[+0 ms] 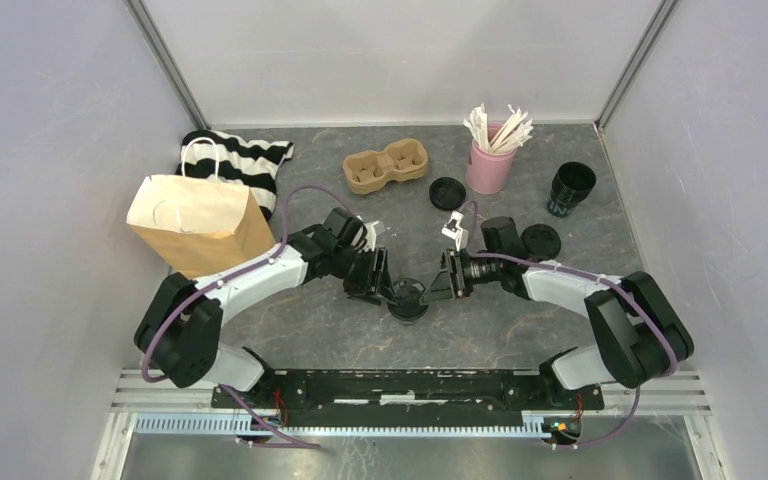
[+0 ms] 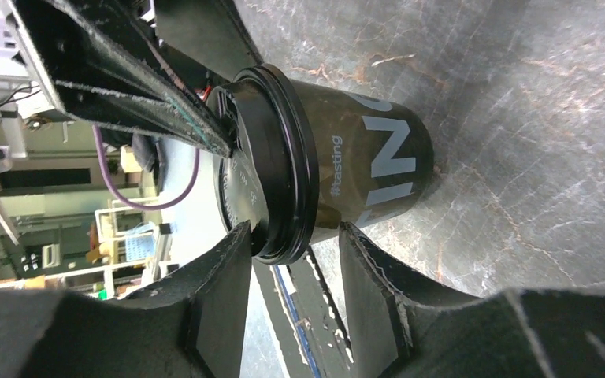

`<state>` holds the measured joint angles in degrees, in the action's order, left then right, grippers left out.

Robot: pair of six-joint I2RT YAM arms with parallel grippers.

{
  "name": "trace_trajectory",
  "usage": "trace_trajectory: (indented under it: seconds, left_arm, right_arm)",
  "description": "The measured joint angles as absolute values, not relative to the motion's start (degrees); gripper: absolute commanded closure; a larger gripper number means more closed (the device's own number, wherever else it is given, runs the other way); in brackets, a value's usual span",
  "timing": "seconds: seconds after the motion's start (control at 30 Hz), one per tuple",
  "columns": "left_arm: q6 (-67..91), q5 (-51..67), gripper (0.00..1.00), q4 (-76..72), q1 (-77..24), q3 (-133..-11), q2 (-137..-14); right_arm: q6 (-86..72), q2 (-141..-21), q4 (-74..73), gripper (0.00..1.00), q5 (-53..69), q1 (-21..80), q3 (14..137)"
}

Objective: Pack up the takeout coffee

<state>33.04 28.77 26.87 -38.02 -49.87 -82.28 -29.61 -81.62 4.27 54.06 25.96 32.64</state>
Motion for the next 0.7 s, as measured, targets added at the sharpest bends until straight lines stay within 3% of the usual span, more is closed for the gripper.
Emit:
trace_trajectory:
  seconds: [0.17, 0.27, 0.4, 0.5, 0.7]
  left_arm:
    - [33.74, 33.01, 0.44, 21.17, -36.23, -46.02, -81.97]
    - [34.15, 34.02, 0.42, 20.1, -35.57, -45.58, -81.97]
    - [34.15, 33.39, 0.42, 21.41, -35.57, -46.74, -81.91]
    - [34.11, 32.16, 0.43, 23.24, -35.59, -48.25, -82.28]
    - [34.09, 32.01, 0.44, 24.45, -35.57, -49.69, -83.59]
  right_arm:
    - [-31.79, -85.03, 11.86, 0.57, 58.37, 25.34, 30.2]
    - [-32.29, -85.69, 12.34, 0.53, 59.07, 25.17, 30.7]
    - [-31.16, -83.31, 9.28, 0.25, 56.71, 25.56, 31.81]
    - [-31.46, -82.94, 8.64, 0.11, 56.14, 25.98, 31.92]
    - [-27.31, -82.96, 2.48, 0.11, 56.36, 28.16, 33.65]
